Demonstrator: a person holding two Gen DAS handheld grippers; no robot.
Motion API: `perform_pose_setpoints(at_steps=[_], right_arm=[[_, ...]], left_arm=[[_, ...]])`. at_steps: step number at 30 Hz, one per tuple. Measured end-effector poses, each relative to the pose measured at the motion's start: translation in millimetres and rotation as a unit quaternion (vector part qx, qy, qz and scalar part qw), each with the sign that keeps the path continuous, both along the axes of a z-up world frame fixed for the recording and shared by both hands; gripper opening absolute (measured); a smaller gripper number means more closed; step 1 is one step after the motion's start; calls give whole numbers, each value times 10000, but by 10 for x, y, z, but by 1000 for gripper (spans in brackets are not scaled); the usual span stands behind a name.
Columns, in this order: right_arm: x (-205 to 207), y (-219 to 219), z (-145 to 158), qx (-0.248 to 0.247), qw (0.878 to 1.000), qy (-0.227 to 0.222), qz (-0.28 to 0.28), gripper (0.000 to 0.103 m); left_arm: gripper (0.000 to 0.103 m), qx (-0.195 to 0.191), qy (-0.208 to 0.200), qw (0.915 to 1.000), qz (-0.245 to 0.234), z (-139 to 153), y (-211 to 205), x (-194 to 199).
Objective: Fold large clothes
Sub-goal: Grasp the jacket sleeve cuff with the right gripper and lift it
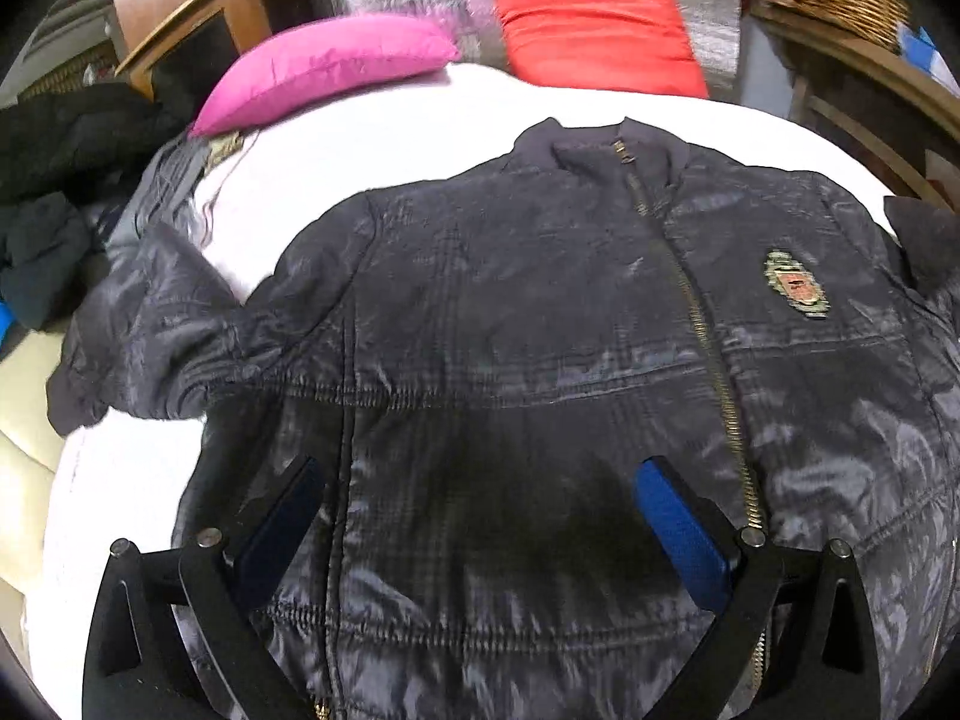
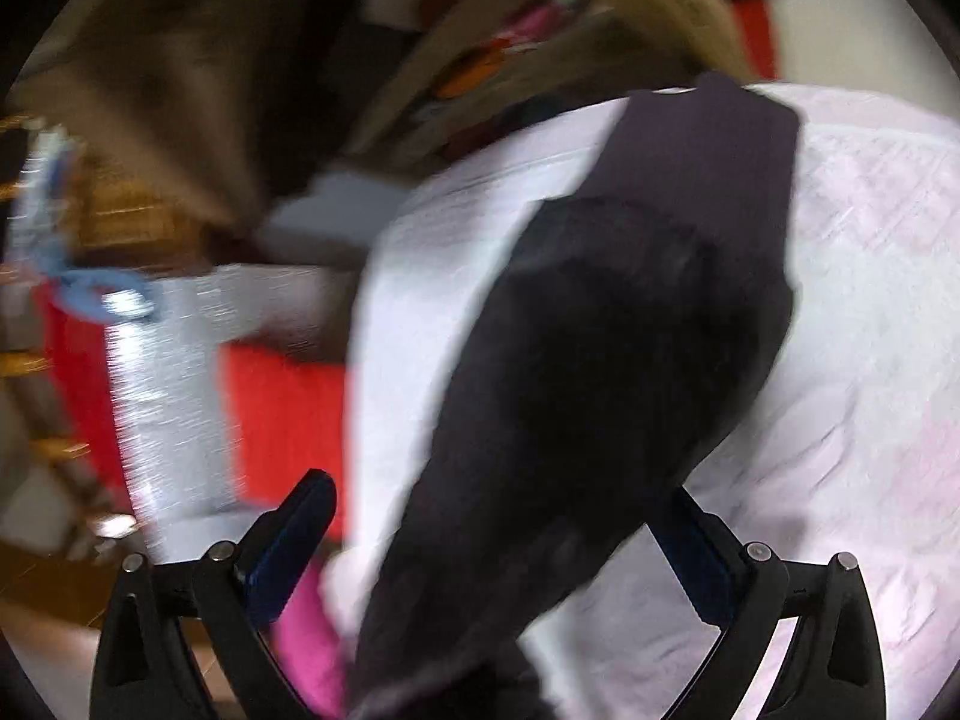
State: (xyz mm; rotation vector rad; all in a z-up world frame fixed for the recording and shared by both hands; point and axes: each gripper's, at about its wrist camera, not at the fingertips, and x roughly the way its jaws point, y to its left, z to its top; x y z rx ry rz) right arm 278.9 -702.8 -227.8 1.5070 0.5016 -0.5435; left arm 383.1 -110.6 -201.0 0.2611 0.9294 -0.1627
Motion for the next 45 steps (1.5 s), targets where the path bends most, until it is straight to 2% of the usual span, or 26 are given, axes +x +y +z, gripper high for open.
perform_pose_setpoints(at_steps=[2, 3, 5, 6, 7, 12, 14, 17, 19, 22, 24, 27, 31, 33, 35, 36, 38, 40, 42, 45], right_arm=[[69, -21, -51, -149, 9998, 139, 24, 93], [104, -16, -52, -239, 9996, 146, 47, 79], [134, 14, -10, -386, 9991, 95, 146, 62], [163, 51, 82, -605, 9980, -12, 202, 46], [168, 85, 138, -769, 9967, -65, 240, 38], [311, 535, 768, -2096, 9748, -381, 668, 33], [444, 855, 1092, -2681, 9556, -641, 1042, 33], [658, 1383, 1438, -3161, 9260, -1138, 1724, 33], [843, 1811, 1595, -3421, 9015, -1368, 2272, 33], [1133, 2572, 1655, -3542, 8660, -1591, 3149, 32], [1248, 2971, 1571, -3484, 8507, -1633, 3580, 32], [1383, 3442, 1291, -3144, 8364, -1566, 4207, 32], [1494, 3818, 855, -2620, 8313, -1151, 4765, 33], [1575, 3885, 551, -2049, 8345, -863, 5041, 36], [1578, 3843, 388, -1690, 8423, -691, 5071, 65], [1496, 3803, 351, -1490, 8475, -767, 5036, 81], [1428, 3727, 431, -1409, 8569, -974, 4863, 82], [1312, 3629, 557, -1512, 8600, -1086, 4752, 82], [1161, 3487, 727, -1729, 8676, -1206, 4504, 82], [1060, 3270, 801, -2030, 8761, -1122, 4227, 82]], left_arm=[[103, -51, 96, 9999, 107, -46, 53, 46], [103, -67, 105, 9998, 167, -46, 79, 57], [103, -130, 92, 9996, 233, -47, 135, 124], [103, -163, 67, 9995, 254, -36, 149, 126], [103, -179, 26, 9994, 279, -12, 159, 119], [103, -205, -161, 9990, 376, 85, 222, 80], [103, -240, -244, 9983, 462, 140, 286, 77], [103, -297, -390, 9965, 671, 232, 425, 81], [103, -301, -493, 9951, 808, 286, 526, 88], [103, -318, -616, 9921, 1042, 351, 725, 106], [103, -352, -649, 9902, 1183, 373, 853, 111], [103, -334, -670, 9881, 1345, 375, 996, 144], [103, -330, -636, 9873, 1418, 361, 1055, 155], [103, -337, -635, 9877, 1386, 357, 1028, 150], [103, -356, -628, 9889, 1301, 362, 982, 132], [103, -380, -611, 9895, 1255, 361, 960, 132], [103, -440, -591, 9906, 1156, 357, 916, 128], [103, -442, -631, 9911, 1090, 363, 857, 111], [103, -342, -726, 9916, 1011, 373, 777, 82], [103, -66, -888, 9917, 923, 355, 644, 39]])
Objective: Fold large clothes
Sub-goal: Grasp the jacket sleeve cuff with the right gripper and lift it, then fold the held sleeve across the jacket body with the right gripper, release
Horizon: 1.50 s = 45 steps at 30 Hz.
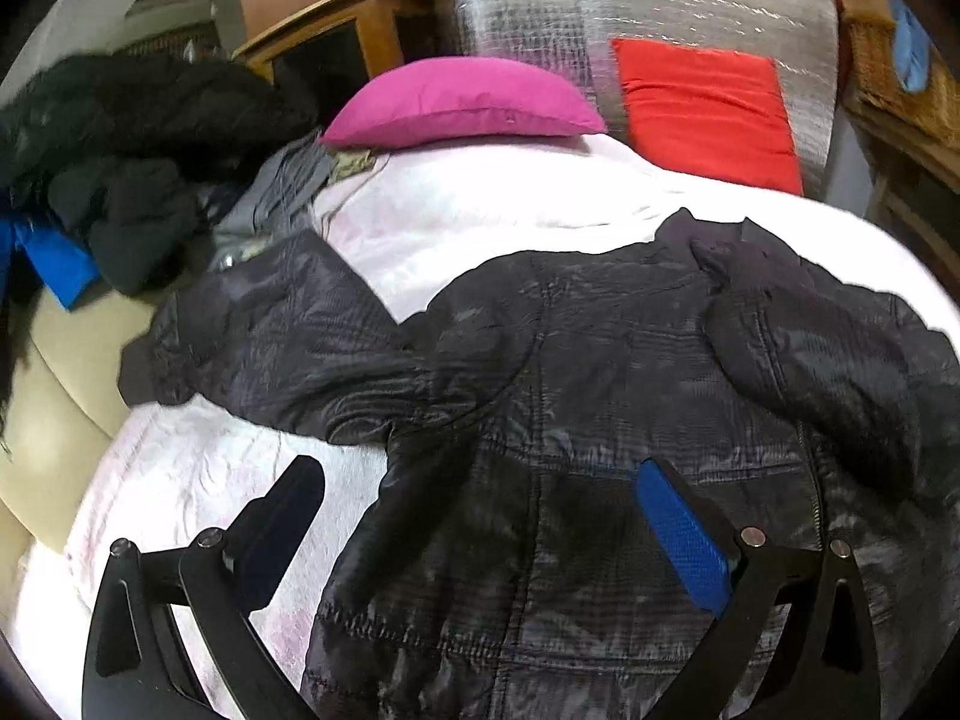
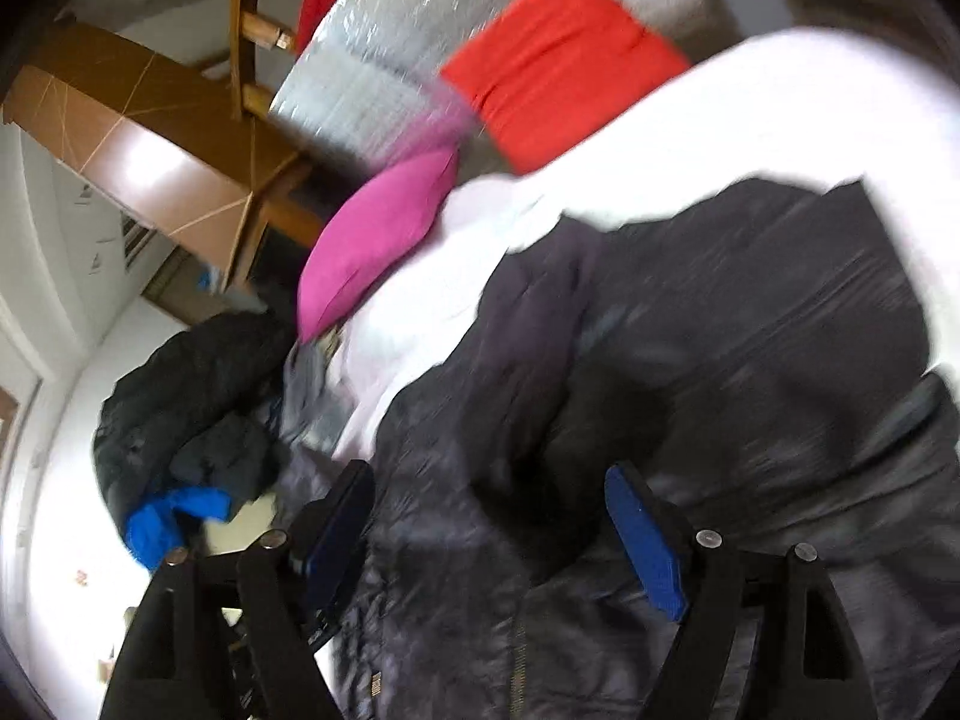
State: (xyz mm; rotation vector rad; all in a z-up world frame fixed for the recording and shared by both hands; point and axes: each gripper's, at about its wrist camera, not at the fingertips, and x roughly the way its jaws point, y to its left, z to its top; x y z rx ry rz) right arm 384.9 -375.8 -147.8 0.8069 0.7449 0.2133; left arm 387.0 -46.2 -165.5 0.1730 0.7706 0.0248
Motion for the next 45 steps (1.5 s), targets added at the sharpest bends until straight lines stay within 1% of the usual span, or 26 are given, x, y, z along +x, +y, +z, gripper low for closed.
perform_pose_setpoints(at_steps=[2, 3, 5, 6, 7, 9, 10, 11, 14, 17, 18, 21, 23, 25, 27, 28, 30, 33, 36, 38, 39, 41, 43, 45], right_arm=[[-13, -101, -33, -6, 10000, 50, -15, 82], [32, -138, -108, -5, 9998, 199, -74, 82], [109, -154, -210, -79, 9985, 459, -297, 76], [139, -199, -282, -107, 9971, 622, -429, 67], [141, -263, -326, -117, 9960, 727, -509, 64], [186, -402, -459, -54, 9918, 1025, -762, 62], [192, -427, -515, -46, 9903, 1135, -805, 61], [212, -454, -573, -45, 9878, 1332, -804, 61], [195, -392, -544, -247, 9859, 1536, -611, 61], [160, -371, -430, -275, 9884, 1409, -504, 62], [135, -387, -373, -307, 9890, 1344, -529, 64], [58, -470, -223, -669, 9872, 1161, -863, 64], [54, -522, -215, -753, 9855, 1154, -992, 64], [85, -574, -323, -669, 9829, 1406, -984, 64], [157, -596, -557, -468, 9781, 1853, -828, 64], [172, -588, -601, -451, 9782, 1872, -776, 64], [161, -571, -551, -507, 9789, 1836, -745, 64], [108, -543, -466, -224, 9836, 1665, -651, 64], [103, -500, -409, -297, 9852, 1586, -573, 64], [119, -495, -450, -331, 9833, 1692, -585, 64], [133, -505, -524, -300, 9806, 1847, -583, 64], [188, -523, -647, -126, 9775, 2043, -500, 64], [193, -557, -661, 7, 9776, 2042, -511, 64], [163, -600, -634, 247, 9781, 2012, -466, 64]], left_arm=[[103, 147, -20, 9999, -44, -25, -75, -4], [103, 224, -33, 9997, -54, -39, -106, -8], [103, 327, -65, 9994, -68, -53, -133, -9], [103, 351, -76, 9993, -63, -54, -134, -5], [103, 359, -81, 9993, -54, -55, -137, -1], [103, 321, -54, 9995, -46, -50, -134, 17], [103, 292, -48, 9995, -47, -44, -132, 22], [103, 275, -62, 9996, -47, -36, -132, 23], [103, 273, -109, 9995, -67, -13, -152, 16], [103, 276, -168, 9994, -118, 8, -180, -13], [103, 307, -197, 9992, -132, 12, -195, -21], [103, 399, -281, 9986, -181, 23, -241, -46], [103, 427, -299, 9984, -203, 23, -267, -50], [103, 436, -285, 9984, -207, 16, -292, -46], [103, 428, -265, 9985, -216, 12, -305, -48], [103, 429, -266, 9985, -231, 13, -318, -53], [103, 451, -299, 9982, -245, 19, -334, -69], [103, 464, -292, 9981, -265, 12, -345, -81], [103, 466, -255, 9982, -283, -7, -356, -73], [103, 441, -232, 9983, -306, -15, -360, -64], [103, 420, -208, 9984, -326, -20, -365, -62], [103, 305, -94, 9987, -404, -39, -362, -49], [103, 216, 9, 9986, -487, -65, -368, -41], [103, 137, 131, 9978, -637, -92, -401, -38]])
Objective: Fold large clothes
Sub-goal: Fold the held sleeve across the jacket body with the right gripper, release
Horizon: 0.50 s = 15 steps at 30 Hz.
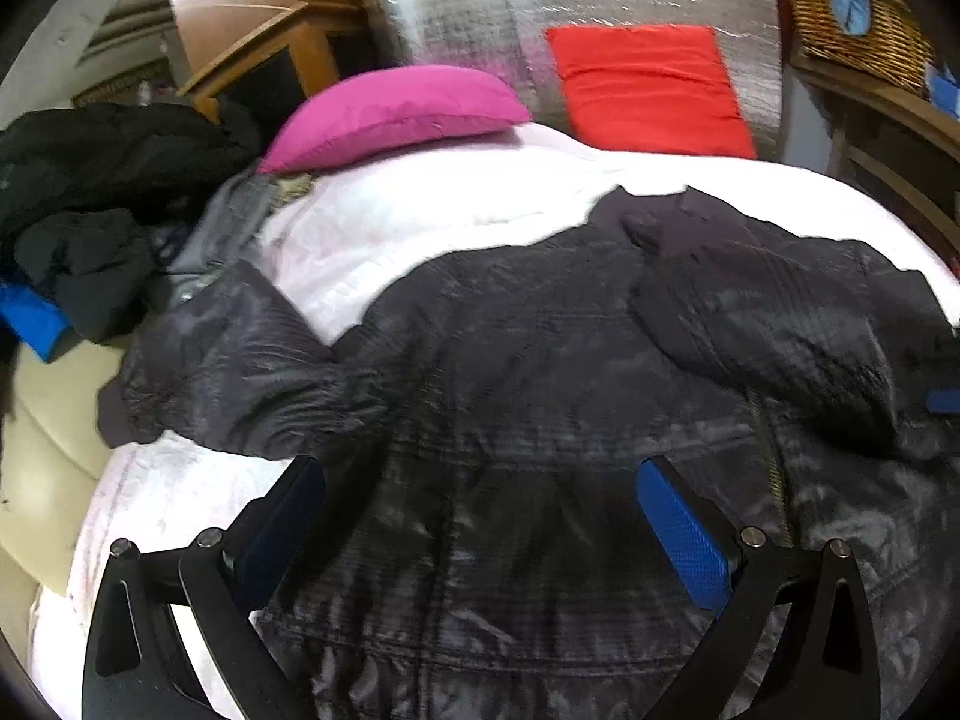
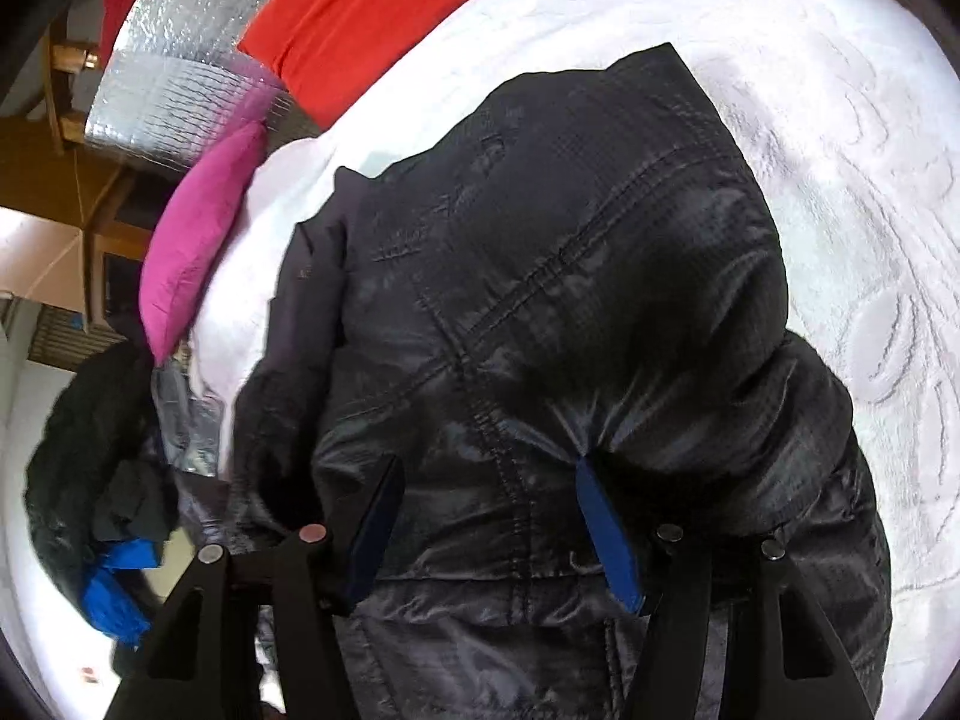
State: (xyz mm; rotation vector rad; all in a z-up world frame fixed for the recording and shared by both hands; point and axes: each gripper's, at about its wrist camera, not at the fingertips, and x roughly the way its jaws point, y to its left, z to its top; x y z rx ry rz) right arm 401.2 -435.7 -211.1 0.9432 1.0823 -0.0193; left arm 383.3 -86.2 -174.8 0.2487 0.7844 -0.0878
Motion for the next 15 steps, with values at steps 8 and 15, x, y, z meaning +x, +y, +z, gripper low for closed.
perform_pose_setpoints(at_steps=[8, 15], right_arm=[[-94, -185, -62, 539, 9984, -113, -113, 64], [-129, -269, -172, 1046, 9945, -55, -99, 64]], left_arm=[[103, -218, 130, 9985, -494, 267, -443, 122], [103, -308, 696, 9943, -743, 417, -1256, 622]])
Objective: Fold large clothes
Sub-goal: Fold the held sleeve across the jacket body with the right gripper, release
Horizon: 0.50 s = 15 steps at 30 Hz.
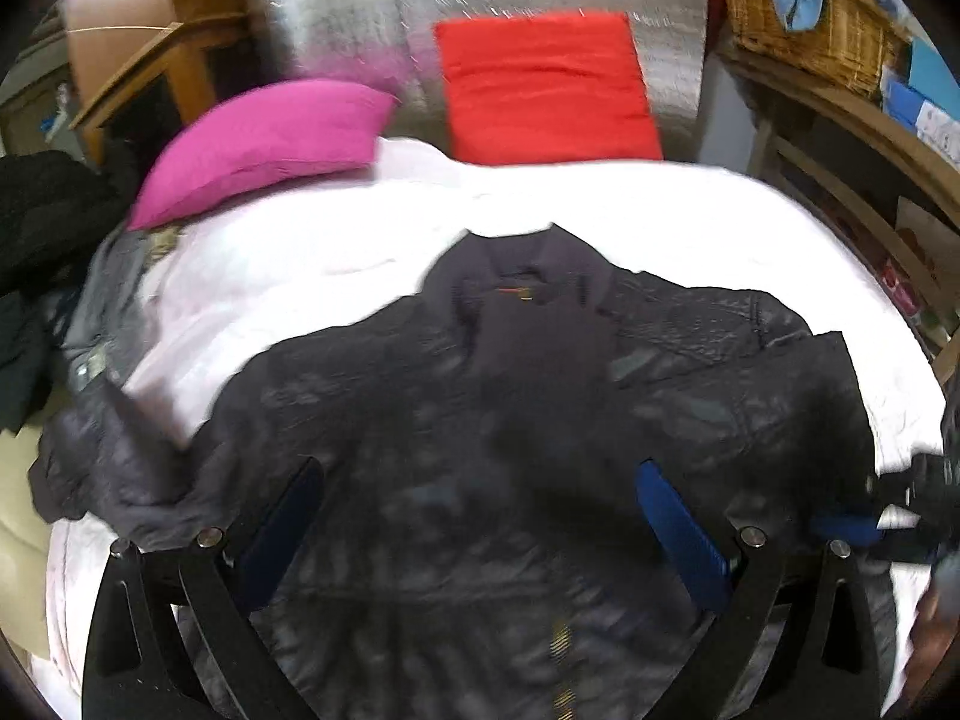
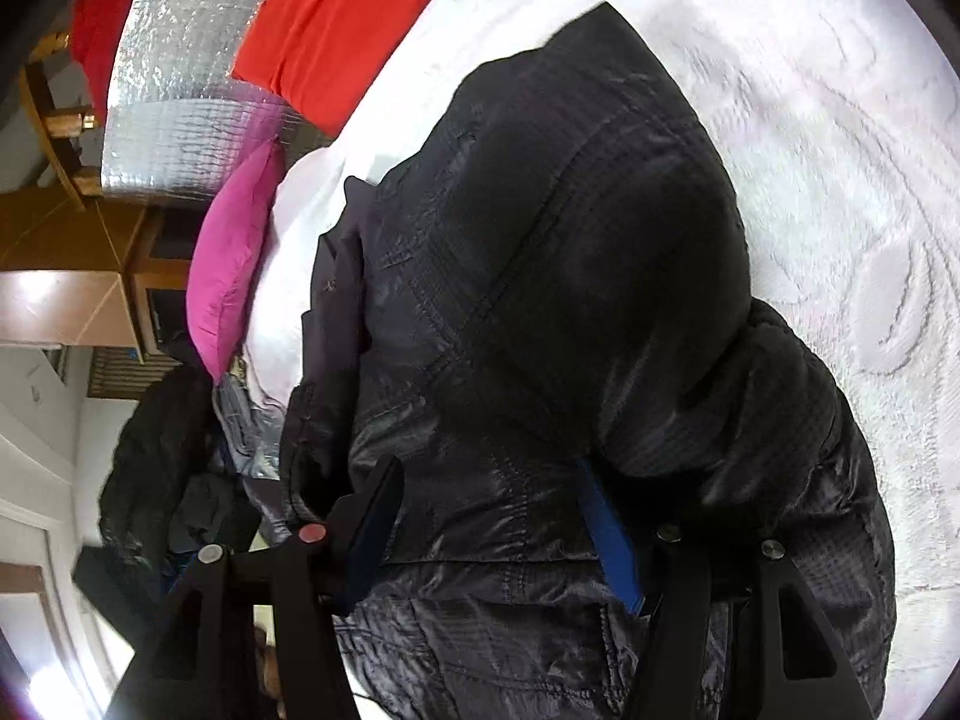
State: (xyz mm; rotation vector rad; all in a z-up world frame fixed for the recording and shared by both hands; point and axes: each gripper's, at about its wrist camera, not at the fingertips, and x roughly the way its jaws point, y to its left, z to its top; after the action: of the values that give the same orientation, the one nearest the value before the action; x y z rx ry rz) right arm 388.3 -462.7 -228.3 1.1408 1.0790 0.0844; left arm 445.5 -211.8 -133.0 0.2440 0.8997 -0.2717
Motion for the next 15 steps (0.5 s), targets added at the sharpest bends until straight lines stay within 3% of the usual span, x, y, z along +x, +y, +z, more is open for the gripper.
perform_pose_setpoints(at_steps=[3, 7, 15], right_arm=[[10, -42, -51, 236, 9997, -2, -25, 64], [8, -71, -88, 381, 9993, -23, -5, 64], [-1, -86, -76, 365, 9993, -33, 22, 64]], left_arm=[[103, 135, 488, 9987, -26, -152, -270, 216], [103, 531, 692, 9961, 109, -346, -426, 338], [102, 627, 847, 9933, 468, -460, 134, 205]])
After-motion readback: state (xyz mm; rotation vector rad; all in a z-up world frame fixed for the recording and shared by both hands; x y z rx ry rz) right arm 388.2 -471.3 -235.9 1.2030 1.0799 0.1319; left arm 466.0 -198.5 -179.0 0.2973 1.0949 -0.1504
